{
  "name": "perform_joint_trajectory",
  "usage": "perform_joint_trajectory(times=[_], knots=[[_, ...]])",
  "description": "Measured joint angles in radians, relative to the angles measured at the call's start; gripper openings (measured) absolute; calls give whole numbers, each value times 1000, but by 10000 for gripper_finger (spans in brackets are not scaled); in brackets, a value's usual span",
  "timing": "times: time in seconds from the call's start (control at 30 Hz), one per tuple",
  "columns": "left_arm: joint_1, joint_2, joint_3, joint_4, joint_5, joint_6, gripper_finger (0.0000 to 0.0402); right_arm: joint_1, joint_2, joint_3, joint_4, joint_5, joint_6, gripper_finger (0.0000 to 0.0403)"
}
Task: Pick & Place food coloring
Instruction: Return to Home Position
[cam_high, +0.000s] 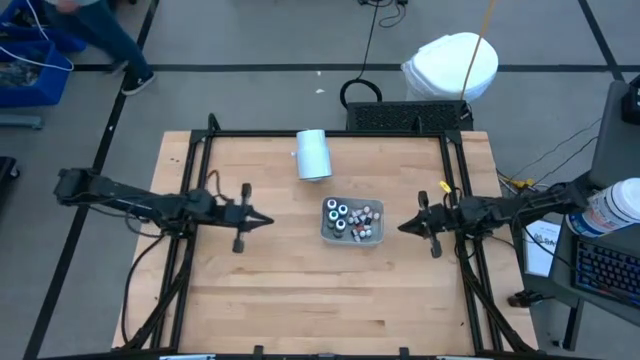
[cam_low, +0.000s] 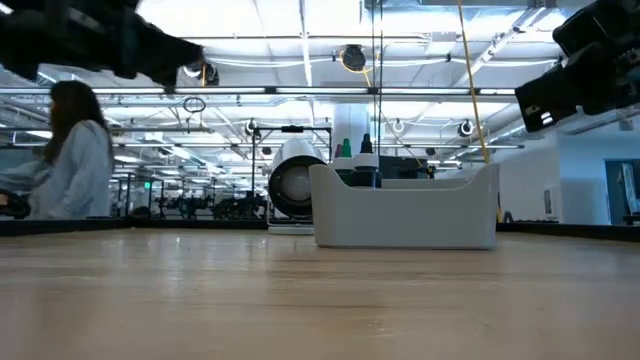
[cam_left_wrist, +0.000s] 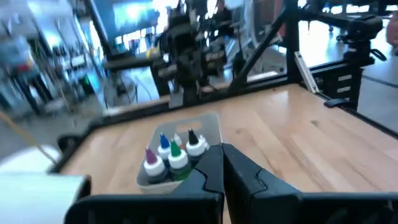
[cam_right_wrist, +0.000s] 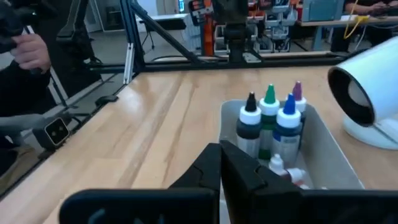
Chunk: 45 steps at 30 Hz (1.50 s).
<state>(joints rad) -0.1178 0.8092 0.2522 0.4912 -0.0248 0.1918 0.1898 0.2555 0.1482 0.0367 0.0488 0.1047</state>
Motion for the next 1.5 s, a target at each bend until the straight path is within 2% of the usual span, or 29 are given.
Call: perform_joint_trajectory(times=[0.17,0.33,0.47,0.57,0.63,0.8,0.97,1.07,1.23,1.37,1.5], knots=[[22,-134,-79,41,63,93,4,-2,-127,0,-77,-1,-28,0],[168,-165,-91,4,157,91,3,-26,-187,0,-102,2,-61,0],[293,-165,-91,0,288,68,2,-63,-252,-1,-140,1,-72,0],[358,-180,-91,-23,385,57,2,-66,-254,2,-165,-2,-75,0],[384,-198,-91,-55,410,61,2,-66,-252,2,-178,-1,-76,0],[403,-293,-91,-184,414,69,2,-66,-254,2,-194,0,-72,0],[403,-439,-93,-341,382,76,1,-66,-254,2,-182,1,-76,0],[403,-523,-135,-348,389,76,1,-66,-255,-21,-146,-1,-81,0],[403,-633,-242,-341,391,14,1,-66,-254,-96,19,-3,-81,0],[383,-681,-242,-372,379,-37,1,-65,-254,-101,11,-50,-62,0],[347,-727,-242,-352,347,-21,1,-64,-254,-103,-19,-75,-46,0]])
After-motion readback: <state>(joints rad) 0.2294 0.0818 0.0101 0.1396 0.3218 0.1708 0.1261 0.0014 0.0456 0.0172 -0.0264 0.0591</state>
